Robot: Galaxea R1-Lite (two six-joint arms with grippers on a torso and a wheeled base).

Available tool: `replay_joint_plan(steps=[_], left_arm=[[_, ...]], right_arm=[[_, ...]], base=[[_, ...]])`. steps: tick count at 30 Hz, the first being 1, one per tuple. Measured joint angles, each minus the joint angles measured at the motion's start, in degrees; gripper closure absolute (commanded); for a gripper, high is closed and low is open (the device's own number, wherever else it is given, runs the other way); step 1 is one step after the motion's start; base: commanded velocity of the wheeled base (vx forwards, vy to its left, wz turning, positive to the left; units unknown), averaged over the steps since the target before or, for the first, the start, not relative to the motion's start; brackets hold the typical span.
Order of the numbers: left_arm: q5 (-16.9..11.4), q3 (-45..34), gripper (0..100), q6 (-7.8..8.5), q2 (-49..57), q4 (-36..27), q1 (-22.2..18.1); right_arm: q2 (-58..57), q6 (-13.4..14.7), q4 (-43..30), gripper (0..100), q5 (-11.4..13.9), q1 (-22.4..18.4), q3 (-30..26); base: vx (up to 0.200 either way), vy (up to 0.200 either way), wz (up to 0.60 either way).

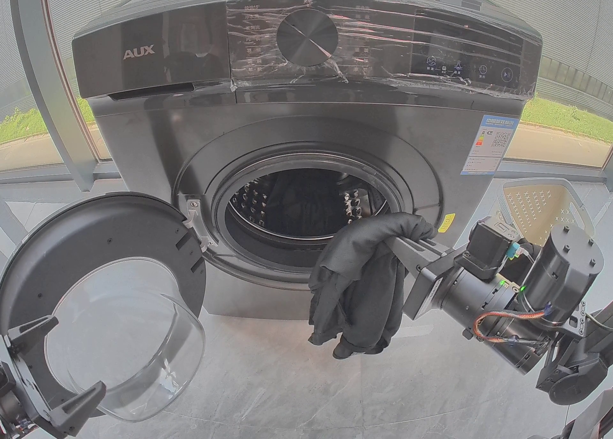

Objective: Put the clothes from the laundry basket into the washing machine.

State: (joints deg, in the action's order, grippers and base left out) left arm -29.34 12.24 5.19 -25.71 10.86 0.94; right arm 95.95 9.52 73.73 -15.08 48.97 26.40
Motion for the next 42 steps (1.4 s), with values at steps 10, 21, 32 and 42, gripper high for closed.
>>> replay_joint_plan(steps=[10,21,32,42], left_arm=[[-1.5,0.7,0,1.07,-20.3,12.2,12.5],[2.0,1.7,0,-0.16,-45.8,30.8,25.1],[3.9,4.0,0,-0.29,-67.1,43.7,30.5],[4.1,5.8,0,-0.35,-78.9,45.7,33.0]], right_arm=[[2.6,0.6,2.6,100,0.2,0.8,1.8],[3.8,0.7,3.6,100,0.2,0.9,2.3],[3.9,0.8,3.9,100,0.3,1.0,2.5],[4.9,0.8,5.0,100,0.2,1.4,4.0]], base=[[0.000,0.000,0.00],[0.000,0.000,0.00],[0.000,0.000,0.00],[0.000,0.000,0.00]])
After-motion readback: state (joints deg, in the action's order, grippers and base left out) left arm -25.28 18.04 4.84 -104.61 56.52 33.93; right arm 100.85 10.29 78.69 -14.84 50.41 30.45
